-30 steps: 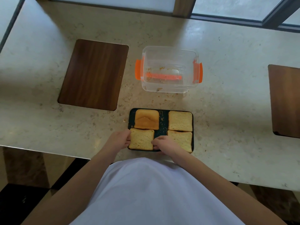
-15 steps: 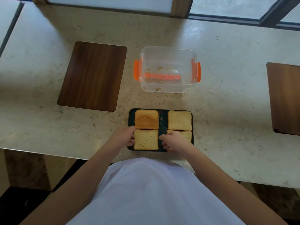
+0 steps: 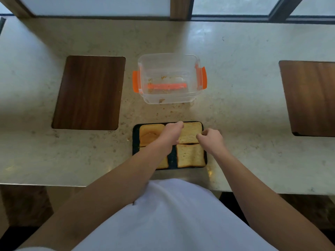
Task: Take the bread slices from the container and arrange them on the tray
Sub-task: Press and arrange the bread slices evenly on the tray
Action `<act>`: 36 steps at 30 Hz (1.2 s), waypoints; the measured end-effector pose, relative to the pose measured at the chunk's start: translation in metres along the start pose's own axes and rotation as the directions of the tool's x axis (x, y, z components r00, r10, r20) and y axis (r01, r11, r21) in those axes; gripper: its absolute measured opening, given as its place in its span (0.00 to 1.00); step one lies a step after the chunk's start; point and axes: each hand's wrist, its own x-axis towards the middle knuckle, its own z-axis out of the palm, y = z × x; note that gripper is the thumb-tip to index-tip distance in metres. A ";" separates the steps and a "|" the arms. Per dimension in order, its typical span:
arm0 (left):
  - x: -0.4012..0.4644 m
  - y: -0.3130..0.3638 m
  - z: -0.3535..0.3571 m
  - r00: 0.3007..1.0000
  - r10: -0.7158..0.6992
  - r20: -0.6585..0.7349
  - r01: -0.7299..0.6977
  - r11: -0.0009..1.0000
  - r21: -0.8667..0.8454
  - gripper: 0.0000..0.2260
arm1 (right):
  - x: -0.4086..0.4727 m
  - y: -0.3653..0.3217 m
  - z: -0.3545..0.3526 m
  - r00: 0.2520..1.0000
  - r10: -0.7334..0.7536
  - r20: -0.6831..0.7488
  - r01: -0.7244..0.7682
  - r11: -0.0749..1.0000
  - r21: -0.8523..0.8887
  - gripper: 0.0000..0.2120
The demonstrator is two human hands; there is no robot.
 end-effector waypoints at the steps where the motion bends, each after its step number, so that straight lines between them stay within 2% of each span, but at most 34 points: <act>1: 0.000 0.001 0.001 1.000 -0.009 0.005 0.009 1.000 0.006 0.20 | 0.001 0.000 0.001 1.000 0.006 0.001 -0.006 1.000 0.027 0.12; 3: 0.001 0.001 0.001 1.000 -0.023 -0.003 0.023 0.999 0.025 0.21 | 0.002 0.000 0.002 1.000 0.020 0.008 -0.020 0.997 0.070 0.13; 6: 0.004 0.001 -0.003 0.998 -0.057 -0.030 0.057 0.998 0.022 0.22 | 0.000 0.000 0.003 1.000 0.011 0.010 -0.012 0.999 0.049 0.10; 10: 0.008 -0.001 -0.013 0.994 -0.109 -0.007 0.109 0.994 -0.025 0.23 | -0.001 -0.003 0.005 1.000 0.015 0.014 -0.015 0.998 0.066 0.20; 12: 0.010 -0.002 -0.019 0.992 -0.123 -0.003 0.122 0.992 -0.039 0.22 | -0.002 -0.005 0.005 1.000 0.012 0.018 -0.014 0.997 0.071 0.21; 15: 0.012 -0.001 -0.027 0.990 -0.137 -0.030 0.135 0.989 -0.058 0.18 | -0.004 -0.008 0.007 1.000 -0.002 0.028 0.000 0.997 0.075 0.21; 23: 0.008 -0.001 -0.031 0.990 -0.139 0.000 0.138 0.987 -0.077 0.22 | -0.006 -0.015 0.008 0.998 -0.025 0.058 0.019 0.994 0.109 0.21; 29: -0.010 -0.022 -0.033 0.996 -0.057 0.066 0.059 0.998 -0.015 0.22 | -0.020 0.010 -0.013 0.996 0.011 0.085 -0.026 0.984 0.176 0.23; 32: -0.021 -0.050 -0.023 0.987 -0.111 0.116 0.102 0.992 0.078 0.20 | -0.033 0.027 -0.015 0.984 0.024 0.176 -0.056 0.982 0.182 0.22; 34: -0.024 -0.060 -0.017 0.981 -0.150 0.120 0.136 0.984 0.119 0.15 | -0.041 0.033 -0.012 0.972 0.025 0.235 -0.065 0.984 0.165 0.19; 36: -0.025 -0.061 -0.013 0.981 -0.169 0.100 0.155 0.979 0.131 0.13 | -0.046 0.034 -0.008 0.970 0.027 0.240 -0.067 0.985 0.161 0.21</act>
